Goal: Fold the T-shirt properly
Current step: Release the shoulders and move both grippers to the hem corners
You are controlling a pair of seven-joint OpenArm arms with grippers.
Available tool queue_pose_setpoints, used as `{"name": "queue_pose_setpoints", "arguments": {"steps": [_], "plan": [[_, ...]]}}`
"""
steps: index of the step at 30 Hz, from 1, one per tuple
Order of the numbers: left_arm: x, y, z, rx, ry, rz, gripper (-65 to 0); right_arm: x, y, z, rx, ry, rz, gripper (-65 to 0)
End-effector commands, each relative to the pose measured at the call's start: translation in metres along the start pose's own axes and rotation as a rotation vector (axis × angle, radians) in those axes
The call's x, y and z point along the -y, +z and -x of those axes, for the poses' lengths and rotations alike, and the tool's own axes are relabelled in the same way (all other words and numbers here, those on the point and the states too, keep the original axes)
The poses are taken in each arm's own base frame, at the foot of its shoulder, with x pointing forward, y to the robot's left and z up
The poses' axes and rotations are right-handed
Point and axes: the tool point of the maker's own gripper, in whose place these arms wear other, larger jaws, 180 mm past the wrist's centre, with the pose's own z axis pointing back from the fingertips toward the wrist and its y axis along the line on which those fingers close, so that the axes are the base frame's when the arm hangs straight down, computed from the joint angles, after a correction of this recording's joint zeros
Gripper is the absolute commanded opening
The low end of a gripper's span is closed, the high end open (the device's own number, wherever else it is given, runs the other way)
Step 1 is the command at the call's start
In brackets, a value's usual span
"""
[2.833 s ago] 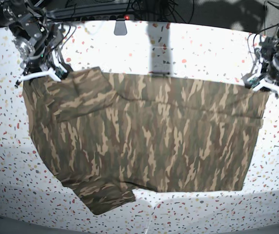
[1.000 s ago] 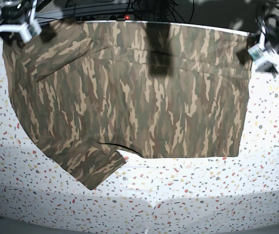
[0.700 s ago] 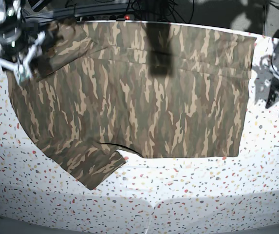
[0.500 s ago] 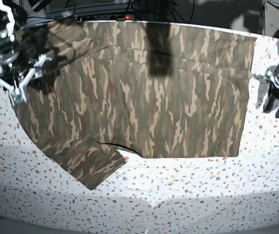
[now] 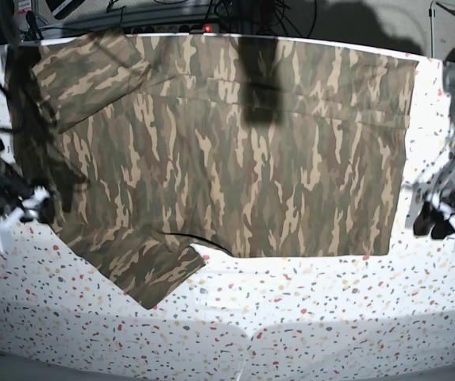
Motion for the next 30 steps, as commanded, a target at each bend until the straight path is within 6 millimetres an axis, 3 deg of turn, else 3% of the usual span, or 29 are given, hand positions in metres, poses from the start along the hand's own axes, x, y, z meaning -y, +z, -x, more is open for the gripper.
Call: {"name": "queue_pose_setpoints", "arguments": {"steps": [1, 6, 10, 12, 17, 25, 30], "plan": [[-0.009, -0.003, -0.024, 0.054, 0.003, -0.011, -38.1, 0.007, 0.000, -0.021, 0.035, 0.028, 0.011, -38.3], [-0.023, -0.034, -0.031, 0.048, 0.139, -0.050, -38.1, 0.004, -0.037, -0.025, -0.050, 0.097, 0.018, -38.3], [-0.018, -0.049, -0.035, 0.044, 0.185, -0.025, -38.4, 0.004, -0.057, -0.032, -0.097, 0.135, 0.035, -38.3], [-0.013, -0.056, -0.025, 0.007, 0.171, -0.028, -39.8, 0.003, -0.062, -0.036, -0.109, 0.142, 0.037, -38.3], [0.015, -0.074, 0.012, -0.086, 0.105, -0.001, -39.9, 0.000, -0.065, -0.050, -0.091, 0.152, 0.034, -38.3], [0.020, -0.076, 0.024, -0.112, 0.116, 0.002, -39.9, 0.000, -0.064, -0.056, -0.079, 0.151, 0.034, -38.3], [0.044, -0.079, 0.030, -0.150, 0.123, 0.101, -39.9, 0.000, -0.064, -0.059, -0.067, 0.153, 0.032, -38.3]]}}
